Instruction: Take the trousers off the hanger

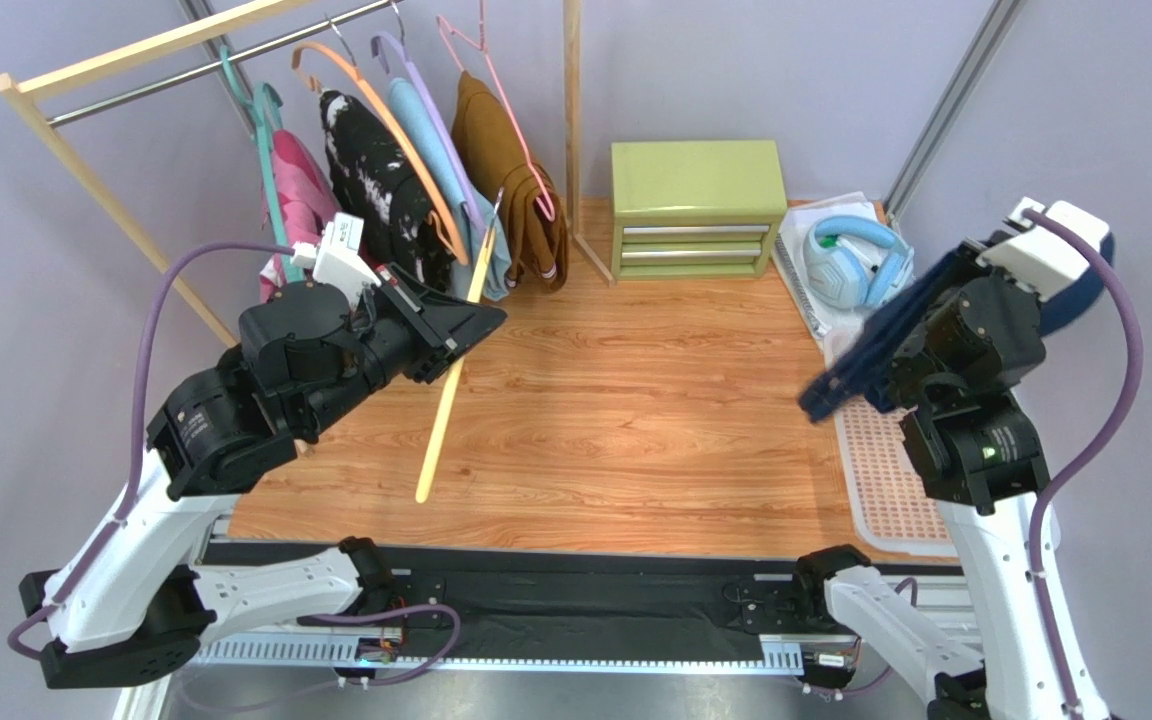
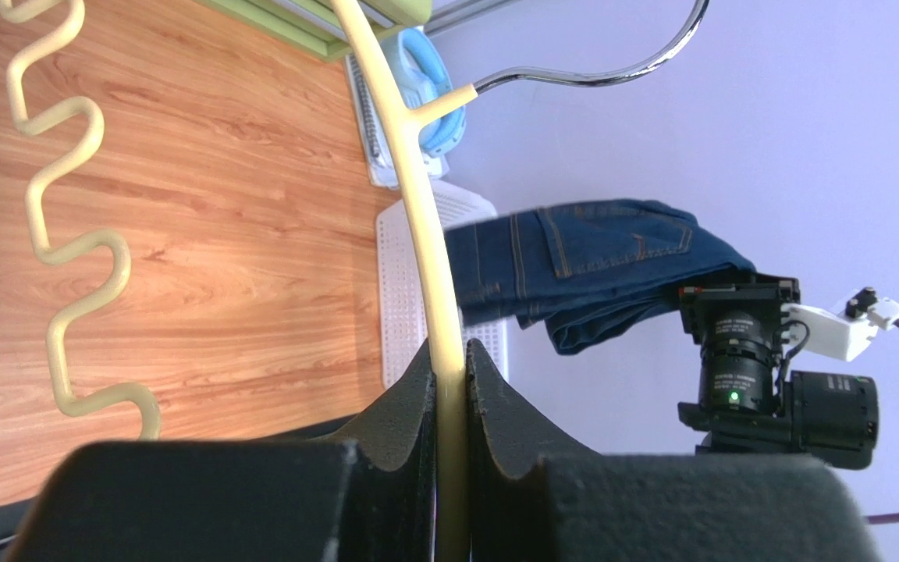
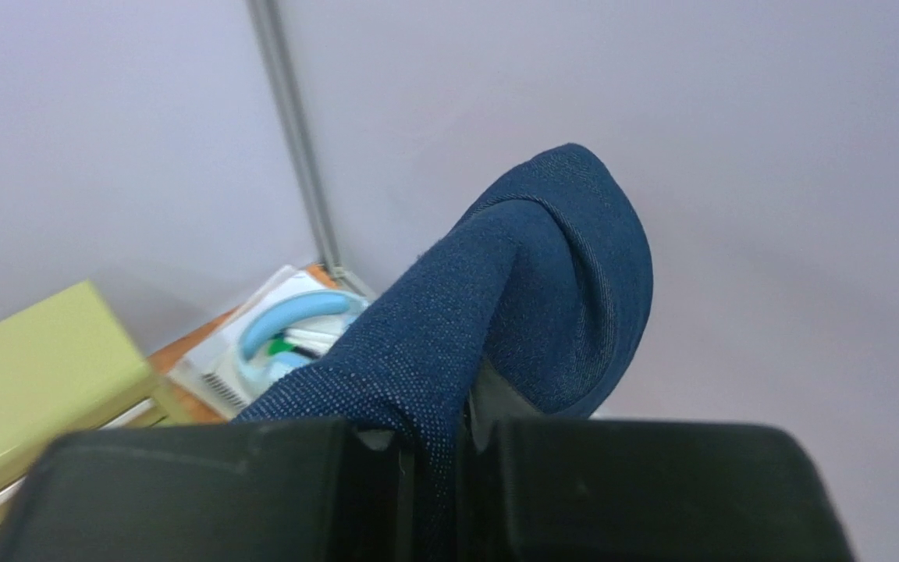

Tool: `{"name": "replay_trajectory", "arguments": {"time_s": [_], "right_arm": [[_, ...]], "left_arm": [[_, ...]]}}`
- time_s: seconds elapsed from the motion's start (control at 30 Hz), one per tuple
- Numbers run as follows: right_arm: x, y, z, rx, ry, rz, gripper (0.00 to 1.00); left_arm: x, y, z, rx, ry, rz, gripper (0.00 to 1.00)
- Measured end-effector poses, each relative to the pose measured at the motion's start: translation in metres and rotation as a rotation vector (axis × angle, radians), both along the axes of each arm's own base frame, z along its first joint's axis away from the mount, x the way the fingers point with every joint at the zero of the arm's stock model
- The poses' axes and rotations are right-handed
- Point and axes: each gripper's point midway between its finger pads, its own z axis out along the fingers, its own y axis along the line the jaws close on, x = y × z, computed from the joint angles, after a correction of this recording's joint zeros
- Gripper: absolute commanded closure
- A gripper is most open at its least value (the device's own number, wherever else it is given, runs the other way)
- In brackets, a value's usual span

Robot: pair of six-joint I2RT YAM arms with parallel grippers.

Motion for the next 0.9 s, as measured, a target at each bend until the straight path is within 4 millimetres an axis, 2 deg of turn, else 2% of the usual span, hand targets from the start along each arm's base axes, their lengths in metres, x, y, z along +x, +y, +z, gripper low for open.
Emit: {"name": "replay_trajectory", "arguments": {"time_s": [0.23,0.47,0.73,0.83,0.9], "right_arm": [[-0.039,-0.049,-0.017,-0.026,0.050,-0.214,1.00],[-0.059,-0.075,-0.052,-0.053,0.146,-0.347,1.00],[-0.061,-0.080,-0.086,-0.090,0.254,-0.354,1.00],[-0.052,-0.078,-0.094,-0.101,0.287,-0.331,1.00],[-0.037,-0.077,-0.103,-0.108,0.329,-0.305,1.00]], "left_arm": [[-0.004,-0.006,0.004,0.013,-0.016,-0.048,1.00],[-0.008,-0.007,0.006,0.031,-0.035,-0.084,1.00],[-0.009,-0.013,0.002,0.061,-0.043,-0.124,1.00],[-0.008,-0.016,0.000,0.070,-0.039,-0.137,1.00],[-0.007,-0.017,-0.001,0.075,-0.039,-0.140,1.00]]}}
